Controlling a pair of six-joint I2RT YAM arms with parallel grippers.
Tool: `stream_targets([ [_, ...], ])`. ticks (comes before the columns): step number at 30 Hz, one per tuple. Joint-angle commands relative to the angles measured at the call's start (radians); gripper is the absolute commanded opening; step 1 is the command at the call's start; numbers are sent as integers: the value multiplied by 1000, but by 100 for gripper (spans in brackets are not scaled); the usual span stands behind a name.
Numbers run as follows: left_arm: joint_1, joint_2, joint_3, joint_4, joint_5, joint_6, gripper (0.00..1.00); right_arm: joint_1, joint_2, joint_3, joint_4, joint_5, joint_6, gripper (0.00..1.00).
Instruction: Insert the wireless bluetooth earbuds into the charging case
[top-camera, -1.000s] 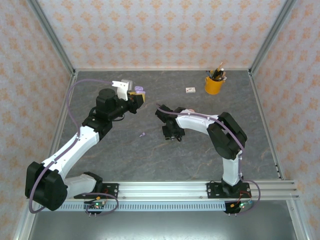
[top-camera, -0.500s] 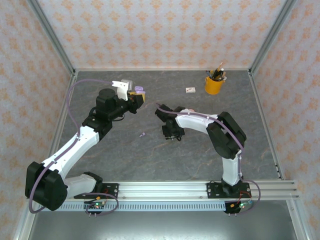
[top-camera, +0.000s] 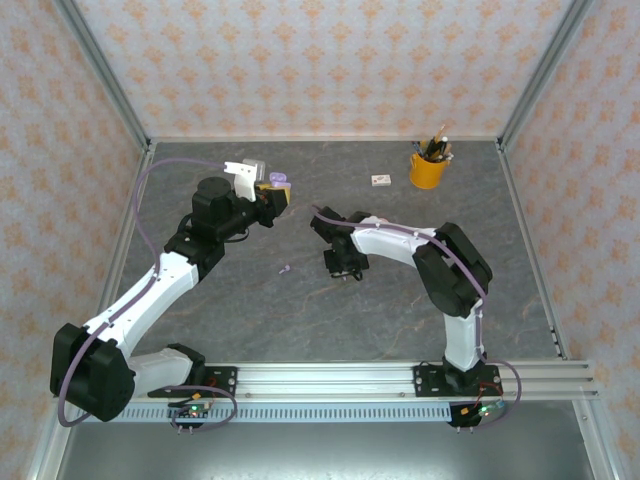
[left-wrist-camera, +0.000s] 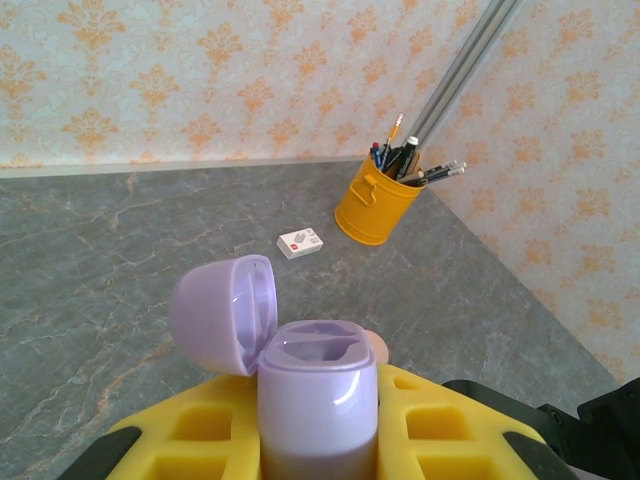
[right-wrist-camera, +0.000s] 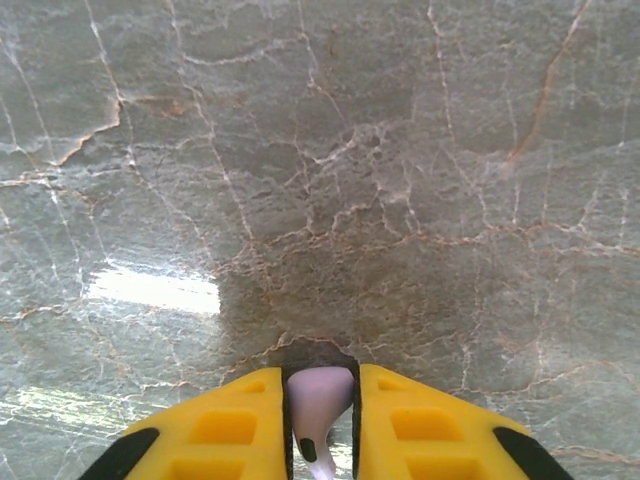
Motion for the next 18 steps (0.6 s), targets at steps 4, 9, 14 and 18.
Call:
stream_targets([
  [4,-19,10,63,-35,30,42,0,-21,-14,-63,42,62,2,17],
  [9,-33,13,49,-25,-4,60,0,-21,-63,-79,66,68,12,16],
  [14,-50,-3,-7,64,4,118,0,-22,-98,-93,83,72,19,15],
  [18,-72,-22,-71,149,-36,180,0,-23,-124,-105,94,77,24,15],
])
